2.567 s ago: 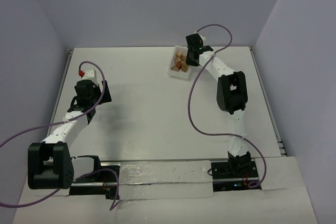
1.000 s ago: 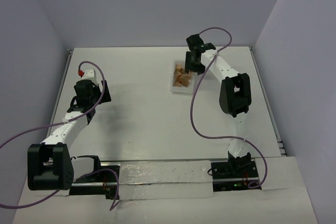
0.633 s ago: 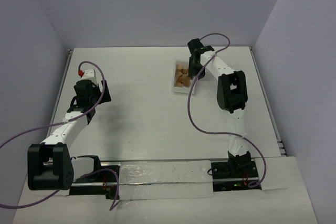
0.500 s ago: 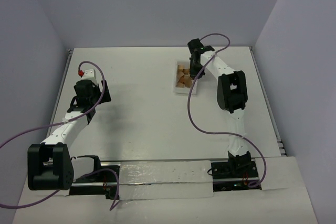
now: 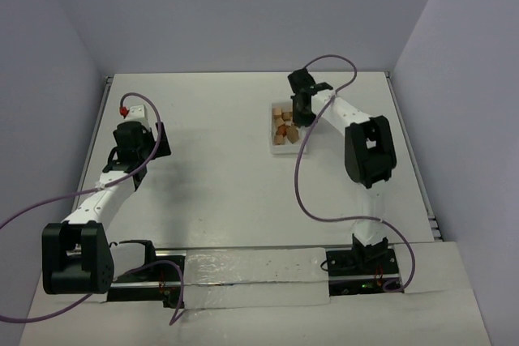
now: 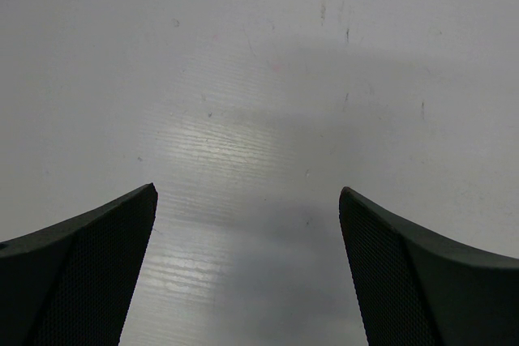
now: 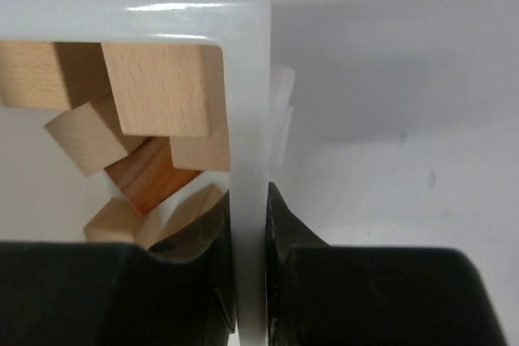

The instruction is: Build the wood block tower

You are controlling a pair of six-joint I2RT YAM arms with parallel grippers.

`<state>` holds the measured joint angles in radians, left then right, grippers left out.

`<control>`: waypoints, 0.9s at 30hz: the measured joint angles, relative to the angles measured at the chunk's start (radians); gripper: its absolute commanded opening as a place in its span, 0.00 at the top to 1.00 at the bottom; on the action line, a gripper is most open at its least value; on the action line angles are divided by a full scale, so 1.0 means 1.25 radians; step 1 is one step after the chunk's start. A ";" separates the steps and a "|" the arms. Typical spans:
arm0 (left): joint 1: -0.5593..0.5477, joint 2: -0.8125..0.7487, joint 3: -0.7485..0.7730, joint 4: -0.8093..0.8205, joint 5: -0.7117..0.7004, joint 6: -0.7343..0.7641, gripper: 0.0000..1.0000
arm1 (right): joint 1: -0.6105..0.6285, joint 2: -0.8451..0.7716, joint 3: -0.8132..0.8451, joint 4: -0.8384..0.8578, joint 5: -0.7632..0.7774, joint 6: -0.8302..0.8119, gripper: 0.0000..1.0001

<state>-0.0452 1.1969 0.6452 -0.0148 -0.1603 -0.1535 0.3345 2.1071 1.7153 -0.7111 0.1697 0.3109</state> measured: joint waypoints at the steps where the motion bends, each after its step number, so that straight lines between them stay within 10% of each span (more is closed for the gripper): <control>1: 0.000 -0.002 0.003 -0.005 -0.001 0.000 0.01 | 0.023 -0.058 -0.069 0.034 0.037 -0.015 1.00; 8: 0.000 -0.049 0.012 -0.038 -0.012 0.001 0.01 | 0.191 -0.289 -0.294 0.265 0.229 -0.148 1.00; 27: 0.000 -0.152 0.012 -0.094 -0.062 0.010 0.01 | 0.422 -0.267 -0.607 1.046 0.616 -0.770 1.00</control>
<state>-0.0452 1.0072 0.6598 -0.1323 -0.2383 -0.1410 0.8616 1.7733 0.9567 0.5963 0.9392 -0.6521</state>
